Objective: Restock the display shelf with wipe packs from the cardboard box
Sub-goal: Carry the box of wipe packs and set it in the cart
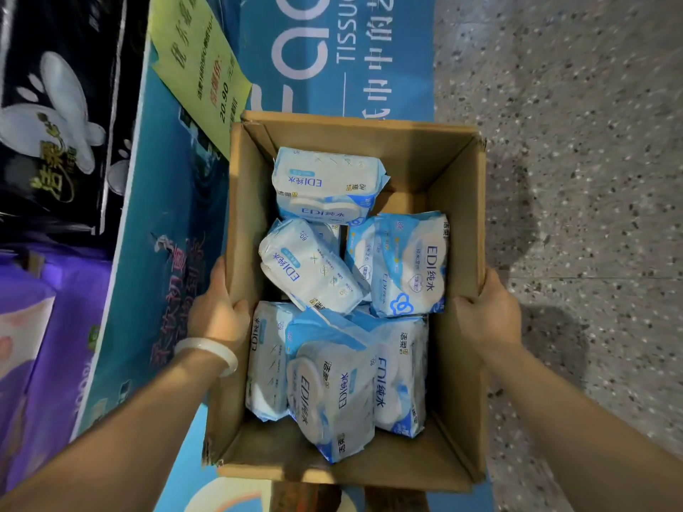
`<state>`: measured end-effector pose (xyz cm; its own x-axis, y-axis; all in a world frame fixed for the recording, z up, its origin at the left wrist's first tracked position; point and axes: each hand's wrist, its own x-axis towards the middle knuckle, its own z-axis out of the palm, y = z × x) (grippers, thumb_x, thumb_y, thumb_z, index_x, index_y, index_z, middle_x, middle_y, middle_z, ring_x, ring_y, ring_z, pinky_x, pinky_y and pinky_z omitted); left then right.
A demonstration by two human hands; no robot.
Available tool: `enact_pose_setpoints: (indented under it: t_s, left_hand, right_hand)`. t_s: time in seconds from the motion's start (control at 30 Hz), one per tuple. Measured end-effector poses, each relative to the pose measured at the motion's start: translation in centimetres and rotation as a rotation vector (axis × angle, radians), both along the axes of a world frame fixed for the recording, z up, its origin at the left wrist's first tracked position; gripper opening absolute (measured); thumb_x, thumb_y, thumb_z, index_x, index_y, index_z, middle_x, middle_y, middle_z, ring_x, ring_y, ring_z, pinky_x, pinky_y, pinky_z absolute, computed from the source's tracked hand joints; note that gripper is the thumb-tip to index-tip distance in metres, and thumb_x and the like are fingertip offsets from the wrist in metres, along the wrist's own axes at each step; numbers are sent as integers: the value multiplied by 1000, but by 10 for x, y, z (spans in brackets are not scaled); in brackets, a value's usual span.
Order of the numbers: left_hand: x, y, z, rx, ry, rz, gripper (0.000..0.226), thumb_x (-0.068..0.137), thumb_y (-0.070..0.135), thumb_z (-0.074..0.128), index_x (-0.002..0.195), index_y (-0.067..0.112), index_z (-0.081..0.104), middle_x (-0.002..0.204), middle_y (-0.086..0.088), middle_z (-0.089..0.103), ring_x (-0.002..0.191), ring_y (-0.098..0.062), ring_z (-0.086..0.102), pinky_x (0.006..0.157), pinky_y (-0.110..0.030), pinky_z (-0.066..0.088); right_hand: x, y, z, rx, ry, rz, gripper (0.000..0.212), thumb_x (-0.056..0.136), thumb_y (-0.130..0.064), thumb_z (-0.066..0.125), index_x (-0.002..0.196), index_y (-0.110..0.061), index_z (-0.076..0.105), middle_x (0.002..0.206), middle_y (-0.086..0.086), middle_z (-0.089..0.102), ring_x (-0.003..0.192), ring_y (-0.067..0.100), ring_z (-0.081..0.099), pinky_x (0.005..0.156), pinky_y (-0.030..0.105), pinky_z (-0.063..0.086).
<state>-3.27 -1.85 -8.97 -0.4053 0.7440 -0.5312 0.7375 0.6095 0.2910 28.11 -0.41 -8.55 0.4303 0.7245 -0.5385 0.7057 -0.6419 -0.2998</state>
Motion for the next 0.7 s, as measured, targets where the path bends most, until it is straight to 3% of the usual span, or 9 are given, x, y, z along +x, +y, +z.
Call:
enact_pose_setpoints:
  t_s: [0.2,0.37,0.7]
  left_hand:
    - [15,-24,59,68,-111,106,72,85,-3,53,149,18,26,126,-22,59,109,-43,57,95,-44,46]
    - [25,-46,138,38,-61,65,74,85,1,54,150,21,23,116,-28,62,102,-49,58,90,-47,47]
    - [49,-99,336,79,-74,68,74,86,0,52,150,20,21,111,-29,64,98,-47,59,82,-43,46]
  right_hand:
    - [13,-8,60,5,-9,57,36,86,-7,55,122,-7,52,105,23,66,97,43,61,77,45,52]
    - [24,-23,144,-1,-34,82,46,84,-5,55,129,-9,49,105,25,65,98,44,61,79,46,52]
    - [50,-72,336,54,-32,109,36,81,-6,60,116,-5,53,105,25,66,99,43,60,81,47,52]
